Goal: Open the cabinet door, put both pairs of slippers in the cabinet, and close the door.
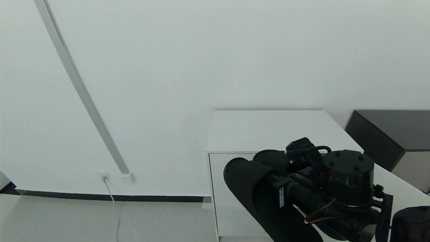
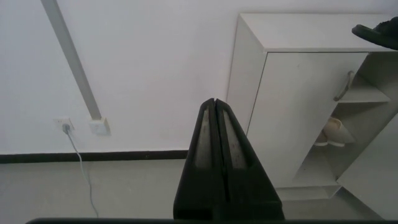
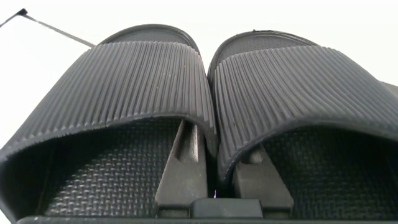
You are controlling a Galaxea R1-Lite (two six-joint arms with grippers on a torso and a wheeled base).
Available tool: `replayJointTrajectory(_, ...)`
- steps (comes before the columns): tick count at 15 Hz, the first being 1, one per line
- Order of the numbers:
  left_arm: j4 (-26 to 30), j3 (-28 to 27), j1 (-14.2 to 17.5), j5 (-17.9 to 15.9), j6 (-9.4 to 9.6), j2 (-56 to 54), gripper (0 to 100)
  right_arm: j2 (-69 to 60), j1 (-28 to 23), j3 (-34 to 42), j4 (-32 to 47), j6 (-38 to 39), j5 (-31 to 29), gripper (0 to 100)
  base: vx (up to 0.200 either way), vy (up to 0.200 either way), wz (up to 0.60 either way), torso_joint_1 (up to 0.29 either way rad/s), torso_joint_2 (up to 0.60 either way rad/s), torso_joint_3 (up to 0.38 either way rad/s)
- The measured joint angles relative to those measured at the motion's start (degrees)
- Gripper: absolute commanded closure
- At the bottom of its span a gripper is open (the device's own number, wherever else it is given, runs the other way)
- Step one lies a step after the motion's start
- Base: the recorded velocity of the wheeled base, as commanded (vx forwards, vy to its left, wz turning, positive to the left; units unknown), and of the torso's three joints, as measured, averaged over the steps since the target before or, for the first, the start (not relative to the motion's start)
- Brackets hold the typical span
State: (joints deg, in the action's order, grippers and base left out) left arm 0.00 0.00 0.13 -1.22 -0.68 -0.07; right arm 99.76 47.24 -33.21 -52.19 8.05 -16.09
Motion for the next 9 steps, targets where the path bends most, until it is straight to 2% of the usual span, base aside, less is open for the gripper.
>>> replayJointTrajectory(9, 0.00, -0.07, 0.00, -0.09, -0.07, 0.00, 100, -0.04, -0.30, 0.39, -0.37, 0.02, 0.00, 100, 0.000, -0.200, 0.00, 0.001, 0.00, 0.003)
